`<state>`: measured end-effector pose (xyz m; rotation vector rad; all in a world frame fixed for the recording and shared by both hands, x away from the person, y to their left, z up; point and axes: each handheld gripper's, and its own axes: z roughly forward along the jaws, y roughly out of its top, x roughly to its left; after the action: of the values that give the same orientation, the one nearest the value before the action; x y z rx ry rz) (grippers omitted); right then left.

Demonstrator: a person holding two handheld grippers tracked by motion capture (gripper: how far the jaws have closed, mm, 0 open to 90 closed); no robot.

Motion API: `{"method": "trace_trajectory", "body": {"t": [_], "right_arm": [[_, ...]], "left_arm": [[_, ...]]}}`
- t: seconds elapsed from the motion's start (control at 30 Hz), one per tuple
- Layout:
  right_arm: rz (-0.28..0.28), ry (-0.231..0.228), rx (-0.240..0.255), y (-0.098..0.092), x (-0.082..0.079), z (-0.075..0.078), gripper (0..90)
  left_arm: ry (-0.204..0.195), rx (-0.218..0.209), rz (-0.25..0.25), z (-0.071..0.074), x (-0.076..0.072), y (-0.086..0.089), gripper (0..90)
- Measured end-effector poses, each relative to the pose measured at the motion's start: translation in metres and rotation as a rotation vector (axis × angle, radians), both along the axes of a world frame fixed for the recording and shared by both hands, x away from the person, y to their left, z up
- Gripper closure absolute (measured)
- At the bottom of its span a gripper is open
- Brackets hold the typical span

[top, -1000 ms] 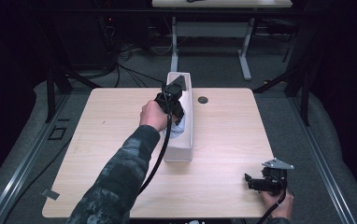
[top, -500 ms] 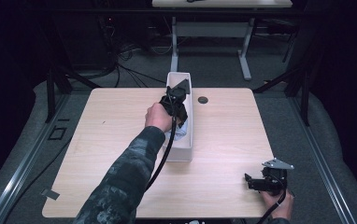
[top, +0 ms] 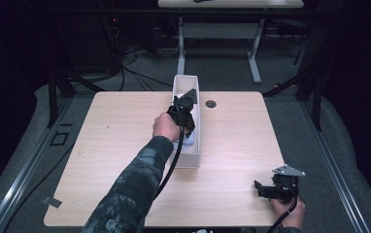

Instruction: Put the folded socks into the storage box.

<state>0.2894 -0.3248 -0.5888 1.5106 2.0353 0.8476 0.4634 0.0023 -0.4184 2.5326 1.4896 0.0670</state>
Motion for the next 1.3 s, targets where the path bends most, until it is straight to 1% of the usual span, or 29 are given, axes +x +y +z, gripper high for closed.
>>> {"method": "trace_trajectory", "body": {"t": [0.07, 0.2, 0.37, 0.53, 0.73, 0.87, 0.97, 1.17, 1.3], "right_arm": [[0.000, 0.000, 0.000, 0.000, 0.000, 0.000, 1.8], [0.000, 0.003, 0.001, 0.000, 0.000, 0.000, 1.8], [0.000, 0.002, 0.001, 0.000, 0.000, 0.000, 1.8], [0.000, 0.000, 0.001, 0.000, 0.000, 0.000, 1.8], [0.000, 0.000, 0.002, 0.000, 0.000, 0.000, 1.8], [0.000, 0.000, 0.002, 0.000, 0.000, 0.000, 1.9], [0.001, 0.001, 0.003, 0.000, 0.000, 0.000, 2.1], [0.002, -0.001, 0.002, 0.000, 0.000, 0.000, 2.2], [0.002, -0.002, 0.002, 0.000, 0.000, 0.000, 2.4]], "left_arm": [[-0.002, 0.000, 0.001, -0.003, 0.000, 0.000, 63.6], [0.006, 0.007, -0.001, -0.010, -0.001, -0.001, 63.5], [0.011, 0.006, 0.005, -0.016, -0.001, -0.002, 63.0], [0.016, 0.007, 0.011, -0.019, -0.002, -0.003, 61.6], [0.020, 0.013, 0.014, -0.022, -0.004, -0.003, 57.2], [0.026, 0.019, 0.003, -0.023, -0.006, -0.003, 50.7], [0.019, 0.014, -0.002, -0.021, -0.008, -0.002, 43.9], [0.001, 0.009, -0.029, -0.012, -0.014, 0.000, 33.0], [-0.016, -0.003, -0.043, -0.004, -0.018, 0.003, 26.4]]}}
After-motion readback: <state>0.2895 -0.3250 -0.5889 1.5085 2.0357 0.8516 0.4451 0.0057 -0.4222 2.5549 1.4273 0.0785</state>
